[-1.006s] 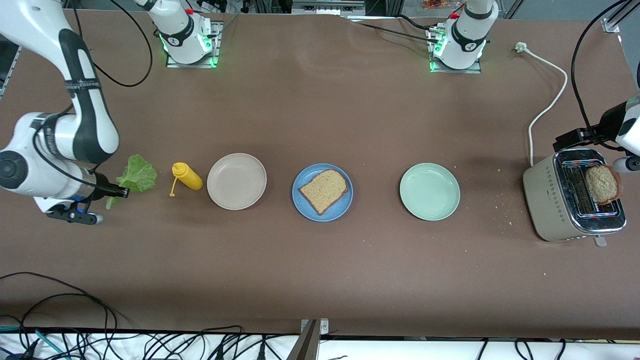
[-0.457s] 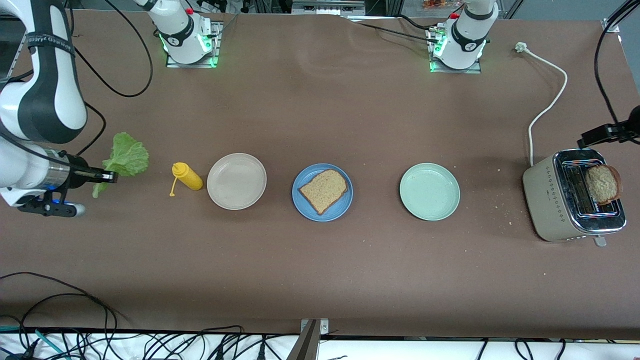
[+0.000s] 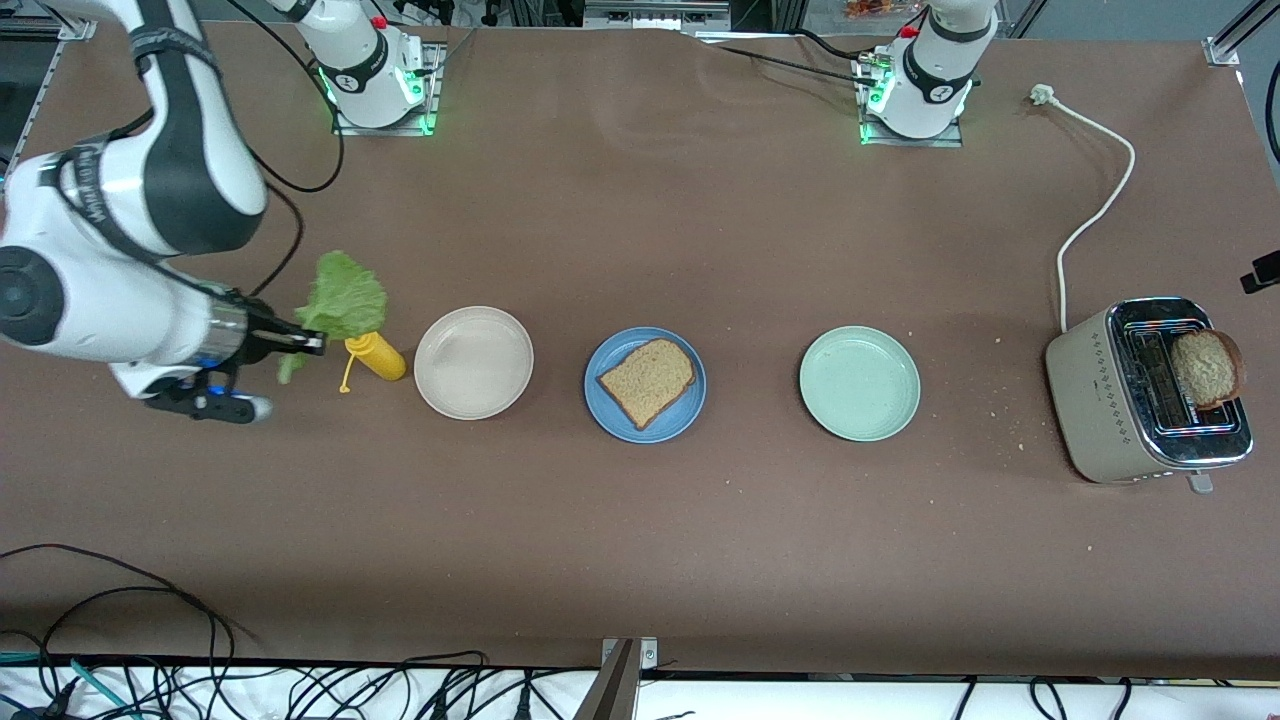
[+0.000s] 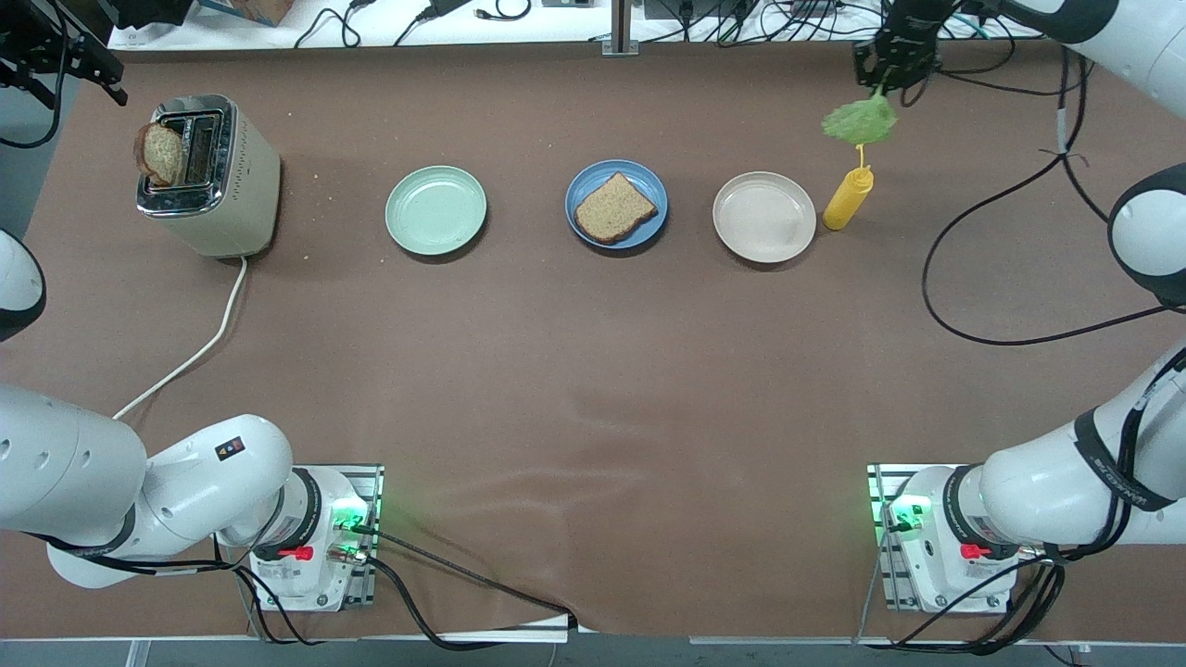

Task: Make sandwich in blue plate with both arms
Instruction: 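Lift the lettuce and carry it toward the blue plate with the right gripper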

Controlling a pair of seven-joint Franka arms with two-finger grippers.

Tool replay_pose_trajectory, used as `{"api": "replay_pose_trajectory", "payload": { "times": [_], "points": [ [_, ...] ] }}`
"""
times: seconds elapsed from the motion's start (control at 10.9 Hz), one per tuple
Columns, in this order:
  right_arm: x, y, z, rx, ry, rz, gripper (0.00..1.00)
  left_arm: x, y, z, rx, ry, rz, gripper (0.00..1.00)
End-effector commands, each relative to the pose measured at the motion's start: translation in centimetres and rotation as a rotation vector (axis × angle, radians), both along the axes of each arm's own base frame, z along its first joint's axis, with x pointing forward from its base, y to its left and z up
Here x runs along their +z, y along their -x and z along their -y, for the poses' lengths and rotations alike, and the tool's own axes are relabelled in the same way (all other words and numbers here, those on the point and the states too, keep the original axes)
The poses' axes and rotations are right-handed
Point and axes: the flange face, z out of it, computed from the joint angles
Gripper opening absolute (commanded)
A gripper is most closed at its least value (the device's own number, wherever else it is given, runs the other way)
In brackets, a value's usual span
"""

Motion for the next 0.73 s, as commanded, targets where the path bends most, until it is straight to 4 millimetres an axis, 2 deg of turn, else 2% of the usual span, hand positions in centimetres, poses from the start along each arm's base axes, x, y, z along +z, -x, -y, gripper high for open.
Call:
{"api": "replay_pose_trajectory", "payload": {
  "times": [0.0,0.18,0.37,0.55,0.64],
  "points": [
    [0.5,1.7,-7.8,-0.096,-0.004,-0.015,0.00,-2.3,-0.9,-2.7,-0.031,-0.039,0.018,1.00],
    [-2.0,2.4,-14.9,-0.140,-0.012,0.031,0.00,-2.9,-1.2,-2.7,-0.022,-0.025,0.025,1.00],
    [-5.6,3.5,-21.8,-0.200,-0.029,0.070,0.00,-2.7,-1.7,0.0,-0.049,-0.001,0.005,1.00],
    [-9.9,3.4,-26.1,-0.294,-0.067,0.133,0.00,-2.0,-1.6,3.1,-0.012,0.056,-0.006,1.00],
    [-11.4,3.9,-27.9,-0.329,-0.073,0.149,0.00,-1.7,-1.6,4.7,-0.009,0.059,-0.020,1.00]
  ]
}}
